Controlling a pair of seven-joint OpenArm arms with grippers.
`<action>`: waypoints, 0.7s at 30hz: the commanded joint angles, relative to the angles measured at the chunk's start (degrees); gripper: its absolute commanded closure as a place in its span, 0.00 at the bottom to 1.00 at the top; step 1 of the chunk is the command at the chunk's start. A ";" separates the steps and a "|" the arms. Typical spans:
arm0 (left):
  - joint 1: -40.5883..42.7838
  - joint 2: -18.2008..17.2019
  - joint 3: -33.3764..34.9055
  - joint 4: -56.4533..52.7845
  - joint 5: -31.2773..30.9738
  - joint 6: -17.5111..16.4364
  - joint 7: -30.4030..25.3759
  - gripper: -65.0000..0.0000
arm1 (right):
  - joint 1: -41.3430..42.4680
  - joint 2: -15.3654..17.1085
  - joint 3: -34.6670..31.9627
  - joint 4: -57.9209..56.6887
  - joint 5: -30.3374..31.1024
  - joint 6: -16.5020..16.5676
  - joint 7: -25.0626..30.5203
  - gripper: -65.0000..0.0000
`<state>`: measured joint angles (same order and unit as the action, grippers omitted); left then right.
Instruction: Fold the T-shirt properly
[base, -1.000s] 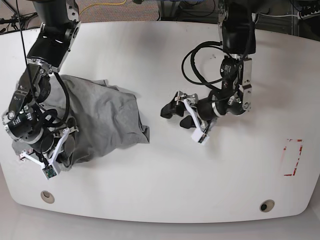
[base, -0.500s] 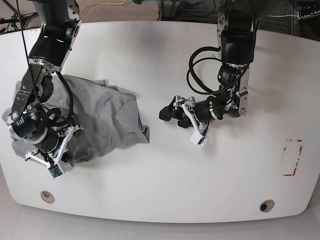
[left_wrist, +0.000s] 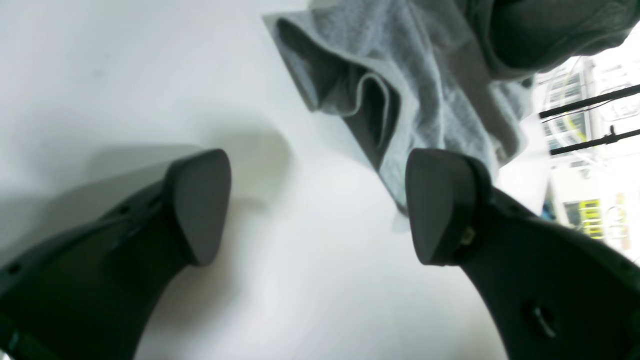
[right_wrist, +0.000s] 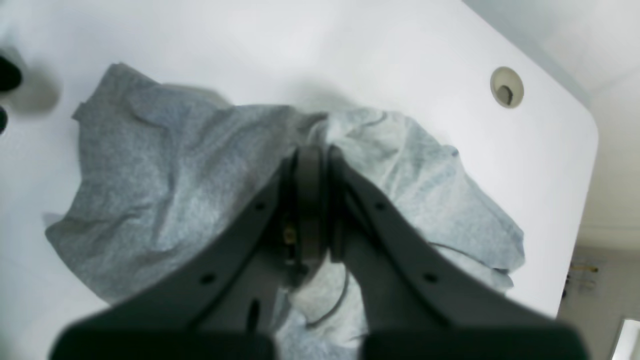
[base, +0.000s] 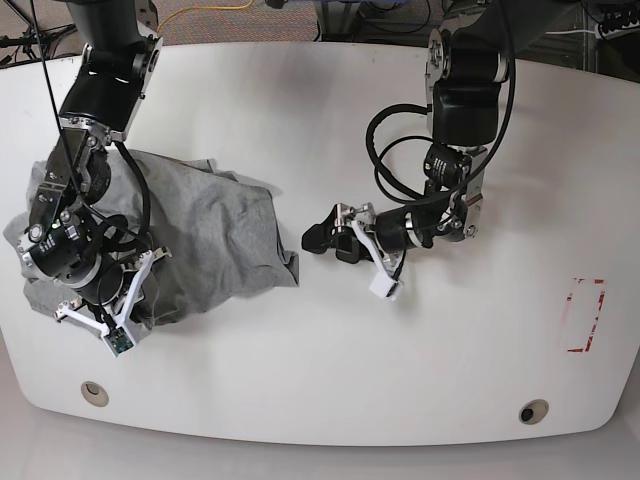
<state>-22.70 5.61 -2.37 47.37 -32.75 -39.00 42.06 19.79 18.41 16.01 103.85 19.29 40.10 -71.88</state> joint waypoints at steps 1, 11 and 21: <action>-1.87 1.76 0.37 -0.98 0.71 0.84 0.66 0.22 | 1.41 0.85 0.95 1.03 0.06 -0.10 1.64 1.00; -3.47 3.39 1.28 -2.27 0.49 3.84 -0.01 0.25 | 0.99 1.06 0.87 0.88 -0.34 -0.10 1.57 1.00; -3.57 3.39 2.38 -1.85 -0.09 5.50 -2.19 0.26 | 1.27 1.06 0.97 0.68 -0.26 -0.10 1.48 1.00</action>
<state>-24.86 8.82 -0.56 44.45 -32.18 -33.43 40.62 19.31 18.57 16.67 103.81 18.33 40.10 -71.75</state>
